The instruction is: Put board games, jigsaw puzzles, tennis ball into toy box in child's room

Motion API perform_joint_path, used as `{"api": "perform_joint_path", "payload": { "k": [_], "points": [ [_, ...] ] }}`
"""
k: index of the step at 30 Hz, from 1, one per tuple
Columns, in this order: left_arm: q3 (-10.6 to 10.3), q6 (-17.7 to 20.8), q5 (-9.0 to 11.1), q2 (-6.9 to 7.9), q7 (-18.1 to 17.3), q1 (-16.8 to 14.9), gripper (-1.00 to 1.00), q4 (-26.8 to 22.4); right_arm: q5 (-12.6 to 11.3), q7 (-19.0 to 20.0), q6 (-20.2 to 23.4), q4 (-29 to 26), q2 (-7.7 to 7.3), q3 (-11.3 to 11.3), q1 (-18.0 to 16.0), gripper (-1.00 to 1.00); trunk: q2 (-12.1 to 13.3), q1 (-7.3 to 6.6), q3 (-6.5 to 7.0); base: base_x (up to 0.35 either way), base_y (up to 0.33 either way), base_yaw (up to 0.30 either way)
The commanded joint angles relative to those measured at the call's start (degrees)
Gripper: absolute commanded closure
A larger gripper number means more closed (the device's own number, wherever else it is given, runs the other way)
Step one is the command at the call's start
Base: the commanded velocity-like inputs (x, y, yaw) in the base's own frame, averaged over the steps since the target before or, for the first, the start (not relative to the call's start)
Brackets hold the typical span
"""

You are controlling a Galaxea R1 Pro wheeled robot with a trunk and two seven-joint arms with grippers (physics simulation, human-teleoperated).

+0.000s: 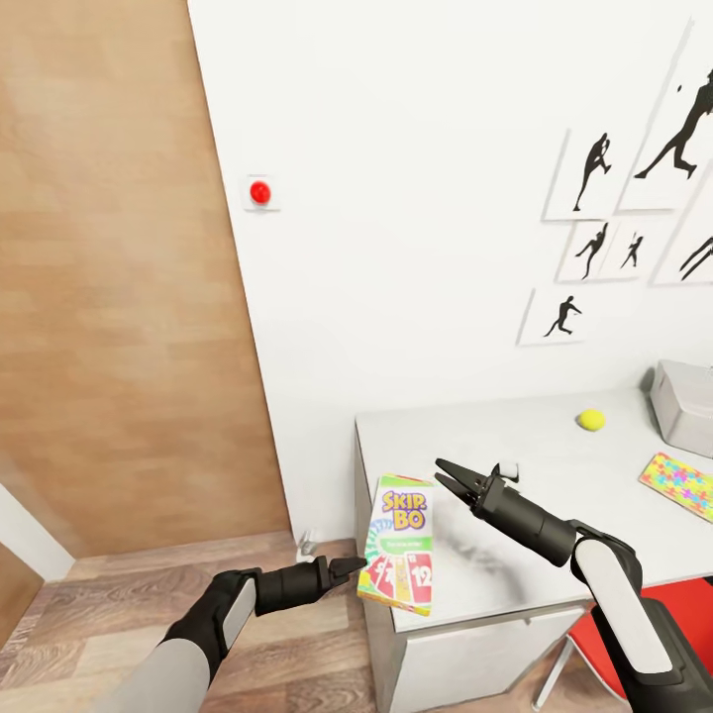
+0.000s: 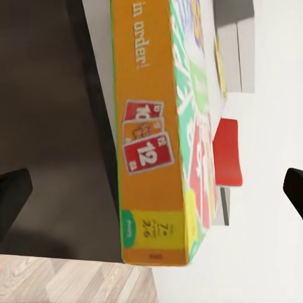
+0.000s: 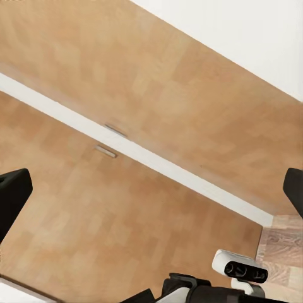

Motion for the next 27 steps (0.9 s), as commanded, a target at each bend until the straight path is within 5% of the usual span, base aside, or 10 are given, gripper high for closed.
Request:
{"api": "perform_joint_path", "payload": {
  "k": [1,27],
  "points": [
    [0.3,0.6,0.0,-0.05,-0.1,0.0,-1.00,0.0,-0.1,0.1,0.3,0.0,0.00,-0.1,0.0,-1.00,0.0,0.00,-0.06,-0.082,-0.143,0.000],
    [0.3,-0.1,0.0,-0.13,-0.1,0.0,-1.00,0.0,-0.1,-0.2,0.3,0.0,0.00,0.0,0.0,-1.00,0.0,0.00,-0.06,-0.013,-0.019,0.000]
  ]
}}
